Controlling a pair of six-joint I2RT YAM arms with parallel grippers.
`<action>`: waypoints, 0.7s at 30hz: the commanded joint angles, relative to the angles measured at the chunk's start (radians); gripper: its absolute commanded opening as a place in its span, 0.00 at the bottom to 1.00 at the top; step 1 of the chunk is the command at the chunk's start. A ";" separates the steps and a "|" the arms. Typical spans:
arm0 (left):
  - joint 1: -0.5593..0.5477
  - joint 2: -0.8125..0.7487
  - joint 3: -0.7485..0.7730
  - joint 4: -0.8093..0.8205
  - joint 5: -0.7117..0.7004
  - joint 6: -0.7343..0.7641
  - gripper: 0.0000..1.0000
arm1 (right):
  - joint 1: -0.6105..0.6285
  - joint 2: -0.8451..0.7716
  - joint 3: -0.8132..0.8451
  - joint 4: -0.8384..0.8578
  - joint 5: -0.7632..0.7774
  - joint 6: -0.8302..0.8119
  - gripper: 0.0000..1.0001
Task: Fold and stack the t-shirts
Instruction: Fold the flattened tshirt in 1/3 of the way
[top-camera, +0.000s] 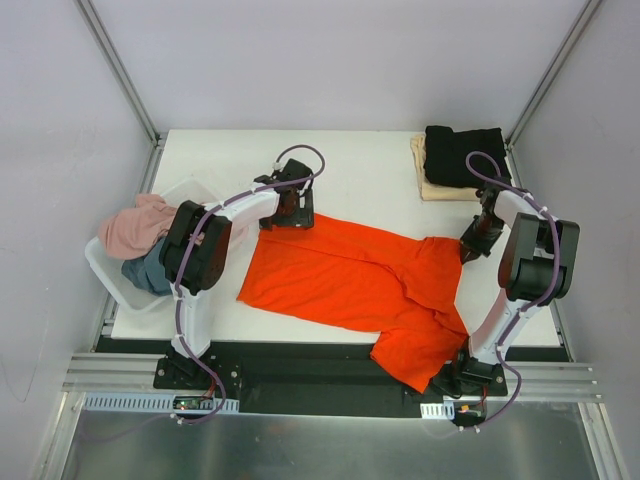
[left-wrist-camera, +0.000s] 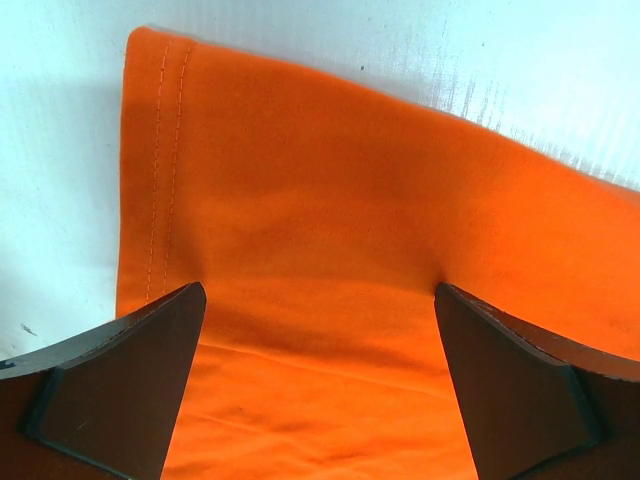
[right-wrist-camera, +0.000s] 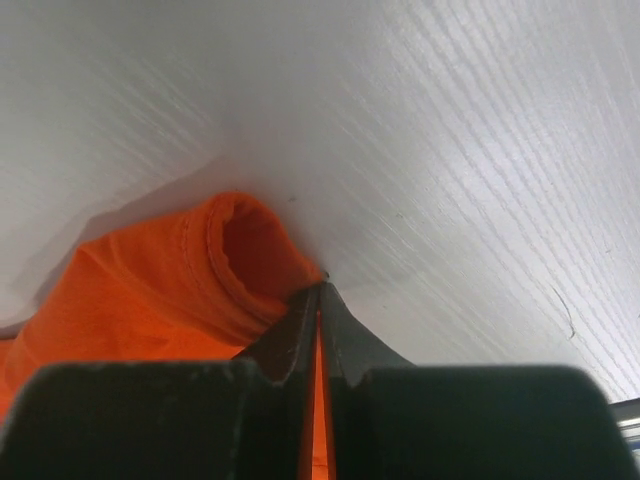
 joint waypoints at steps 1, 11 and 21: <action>0.009 0.008 -0.005 -0.012 -0.014 -0.015 0.98 | 0.005 -0.008 -0.012 0.031 -0.026 0.028 0.01; 0.025 0.023 -0.011 -0.014 -0.015 -0.017 0.98 | 0.005 0.022 0.103 0.020 0.219 -0.109 0.01; 0.032 0.048 0.000 -0.014 -0.006 -0.015 0.99 | 0.012 0.048 0.183 0.081 0.251 -0.264 0.01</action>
